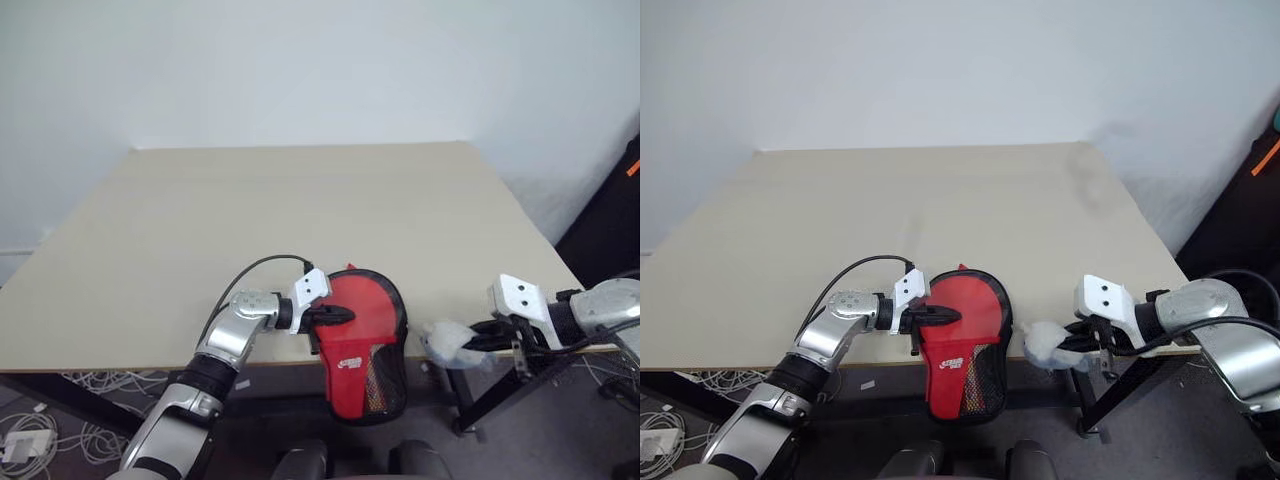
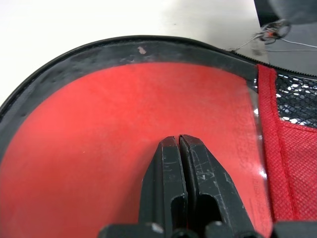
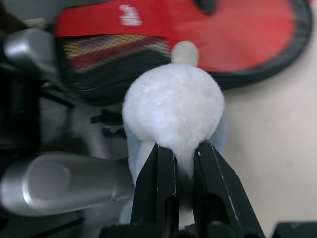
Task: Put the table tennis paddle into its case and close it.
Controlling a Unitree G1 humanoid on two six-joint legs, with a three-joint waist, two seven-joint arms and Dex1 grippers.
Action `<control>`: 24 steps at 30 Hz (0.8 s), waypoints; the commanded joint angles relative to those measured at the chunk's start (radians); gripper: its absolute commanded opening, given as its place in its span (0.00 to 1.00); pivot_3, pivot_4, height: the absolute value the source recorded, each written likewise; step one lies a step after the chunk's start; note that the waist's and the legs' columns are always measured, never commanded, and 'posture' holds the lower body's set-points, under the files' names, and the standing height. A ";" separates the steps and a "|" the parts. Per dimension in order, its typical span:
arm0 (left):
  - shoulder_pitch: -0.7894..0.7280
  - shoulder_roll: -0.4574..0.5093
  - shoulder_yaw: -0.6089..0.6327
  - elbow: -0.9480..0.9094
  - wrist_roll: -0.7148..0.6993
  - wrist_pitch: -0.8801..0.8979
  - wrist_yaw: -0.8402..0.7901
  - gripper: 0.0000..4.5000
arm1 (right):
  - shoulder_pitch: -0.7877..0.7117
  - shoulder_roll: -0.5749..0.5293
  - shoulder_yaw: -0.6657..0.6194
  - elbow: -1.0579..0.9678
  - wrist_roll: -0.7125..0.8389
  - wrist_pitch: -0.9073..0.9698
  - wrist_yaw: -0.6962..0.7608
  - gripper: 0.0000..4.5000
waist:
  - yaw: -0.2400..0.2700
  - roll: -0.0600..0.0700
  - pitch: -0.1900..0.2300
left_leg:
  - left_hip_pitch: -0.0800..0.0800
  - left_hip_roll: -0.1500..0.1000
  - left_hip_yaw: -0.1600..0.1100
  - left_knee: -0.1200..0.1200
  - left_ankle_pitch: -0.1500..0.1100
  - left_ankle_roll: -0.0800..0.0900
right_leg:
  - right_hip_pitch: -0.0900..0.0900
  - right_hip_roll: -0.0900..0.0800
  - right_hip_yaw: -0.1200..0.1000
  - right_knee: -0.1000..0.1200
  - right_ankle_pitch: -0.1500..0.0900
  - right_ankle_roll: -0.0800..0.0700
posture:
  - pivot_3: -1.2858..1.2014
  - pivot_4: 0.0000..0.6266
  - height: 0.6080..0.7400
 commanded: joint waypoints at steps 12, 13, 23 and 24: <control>0.002 0.014 -0.018 0.053 0.045 0.030 0.006 0.00 | 0.178 -0.083 0.006 -0.180 0.015 -0.114 0.064 0.00 | 0.021 -0.002 0.000 | -0.001 0.000 0.001 0.000 -0.001 0.001 | -0.001 0.000 0.000 -0.002 -0.001 0.000 | 0.52 0.00 0.99; 0.002 0.015 -0.018 0.053 0.045 0.030 0.005 0.00 | 0.186 -0.087 0.011 -0.173 0.003 -0.129 0.067 0.00 | 0.021 -0.002 0.001 | -0.001 0.000 0.001 0.000 -0.001 0.001 | 0.000 0.000 0.000 -0.002 -0.001 0.000 | 0.52 0.00 0.99; -0.008 0.010 -0.023 0.060 0.049 0.029 0.007 0.00 | 0.305 -0.146 0.014 -0.230 0.006 -0.242 0.136 0.00 | 0.021 -0.005 0.002 | -0.001 0.001 0.001 0.001 -0.002 0.000 | 0.000 0.000 0.000 -0.003 -0.001 0.000 | 0.52 0.00 0.99; -0.010 0.009 -0.023 0.062 0.049 0.028 0.007 0.00 | 0.320 -0.151 0.012 -0.243 0.012 -0.254 0.145 0.00 | 0.021 -0.005 0.002 | -0.001 0.001 0.001 0.001 -0.002 0.000 | 0.000 0.000 0.000 -0.003 -0.001 0.000 | 0.52 0.00 0.99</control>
